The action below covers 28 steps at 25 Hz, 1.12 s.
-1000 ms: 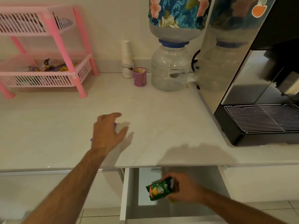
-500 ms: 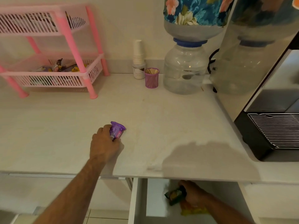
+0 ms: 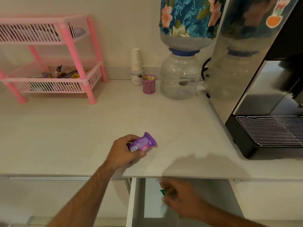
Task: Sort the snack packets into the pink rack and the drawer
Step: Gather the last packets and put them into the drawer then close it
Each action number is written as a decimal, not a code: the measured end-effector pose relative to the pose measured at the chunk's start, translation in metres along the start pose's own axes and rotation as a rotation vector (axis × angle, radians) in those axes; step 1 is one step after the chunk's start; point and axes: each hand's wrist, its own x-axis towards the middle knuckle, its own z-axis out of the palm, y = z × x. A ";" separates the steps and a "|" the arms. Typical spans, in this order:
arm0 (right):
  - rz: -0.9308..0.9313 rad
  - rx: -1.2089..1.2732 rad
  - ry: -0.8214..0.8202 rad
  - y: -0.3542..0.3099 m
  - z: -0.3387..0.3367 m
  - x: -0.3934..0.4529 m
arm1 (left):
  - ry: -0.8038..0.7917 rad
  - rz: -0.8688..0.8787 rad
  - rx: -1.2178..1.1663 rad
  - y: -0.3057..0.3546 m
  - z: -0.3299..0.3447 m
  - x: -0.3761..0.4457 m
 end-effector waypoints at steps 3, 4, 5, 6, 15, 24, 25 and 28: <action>0.044 0.591 0.184 -0.045 -0.018 -0.002 | -0.144 0.034 -0.220 0.022 0.021 -0.012; 0.038 0.670 0.187 -0.055 -0.025 0.001 | -0.180 0.058 -0.253 0.029 0.027 -0.015; 0.014 0.695 0.197 -0.063 -0.031 0.002 | -0.212 0.089 -0.275 0.034 0.033 -0.017; -0.016 0.701 0.211 -0.068 -0.036 0.004 | -0.237 0.122 -0.294 0.038 0.037 -0.020; -0.112 0.358 0.310 -0.047 -0.046 -0.006 | -0.284 0.102 -0.410 0.033 0.036 -0.019; -0.151 -0.603 -0.363 0.030 0.005 0.021 | -0.025 0.001 0.867 -0.044 0.030 0.012; -0.149 -0.678 -0.420 0.036 0.014 0.028 | -0.021 -0.003 0.887 -0.048 0.032 0.014; -0.097 -0.800 -0.518 0.057 0.039 0.050 | -0.001 0.008 0.899 -0.052 0.033 0.017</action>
